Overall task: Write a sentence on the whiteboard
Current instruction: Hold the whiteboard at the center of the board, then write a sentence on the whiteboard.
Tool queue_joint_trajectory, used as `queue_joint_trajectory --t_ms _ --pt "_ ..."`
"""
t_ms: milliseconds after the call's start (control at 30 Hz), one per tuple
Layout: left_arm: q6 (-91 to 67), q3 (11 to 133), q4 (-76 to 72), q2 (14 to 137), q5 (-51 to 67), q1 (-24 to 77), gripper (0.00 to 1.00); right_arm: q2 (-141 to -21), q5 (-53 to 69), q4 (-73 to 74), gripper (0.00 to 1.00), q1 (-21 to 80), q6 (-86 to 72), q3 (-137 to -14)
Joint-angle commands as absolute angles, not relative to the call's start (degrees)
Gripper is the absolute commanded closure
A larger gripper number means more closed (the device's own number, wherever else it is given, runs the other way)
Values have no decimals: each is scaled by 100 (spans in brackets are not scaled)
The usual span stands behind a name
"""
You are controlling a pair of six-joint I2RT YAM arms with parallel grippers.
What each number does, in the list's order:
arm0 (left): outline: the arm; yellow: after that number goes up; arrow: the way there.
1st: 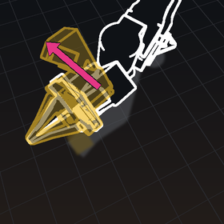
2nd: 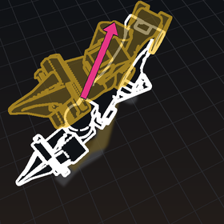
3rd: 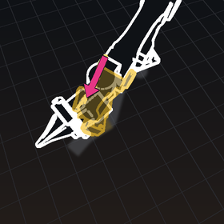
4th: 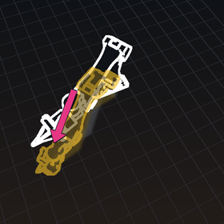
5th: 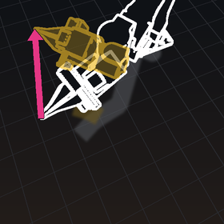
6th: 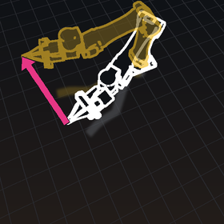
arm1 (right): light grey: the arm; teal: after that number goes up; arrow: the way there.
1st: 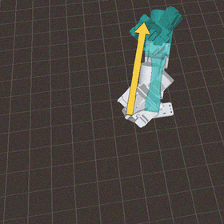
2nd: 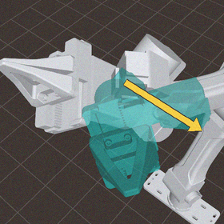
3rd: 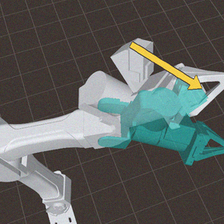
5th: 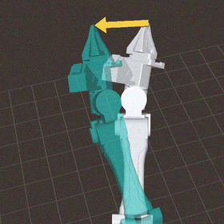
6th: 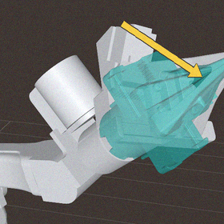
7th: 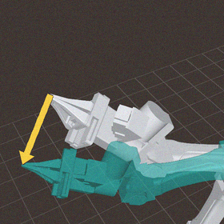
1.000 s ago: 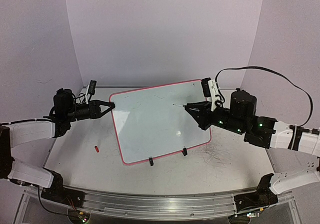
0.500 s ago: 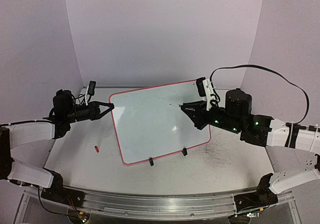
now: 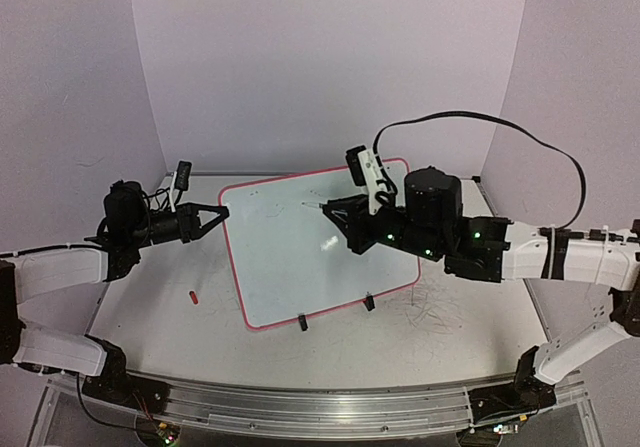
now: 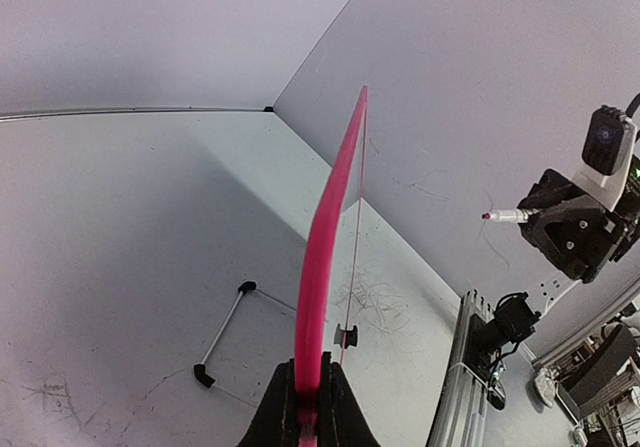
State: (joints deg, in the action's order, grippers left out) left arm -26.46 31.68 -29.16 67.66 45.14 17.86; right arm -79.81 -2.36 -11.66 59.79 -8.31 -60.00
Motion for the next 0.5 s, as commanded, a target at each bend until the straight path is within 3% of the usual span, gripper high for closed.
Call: queue_joint_trajectory --t_ms 0,300,467 --pt "-2444 3033 -3138 6550 4392 1851 100 -8534 -696 -1228 100 6474 -462 -6720" --pt "-2436 2989 -3137 6447 4333 1856 100 -9482 -1227 -1170 100 7083 214 -7450" --pt "-2467 2997 -3138 6476 4333 1861 100 -9700 -857 -1203 100 7112 193 -7549"
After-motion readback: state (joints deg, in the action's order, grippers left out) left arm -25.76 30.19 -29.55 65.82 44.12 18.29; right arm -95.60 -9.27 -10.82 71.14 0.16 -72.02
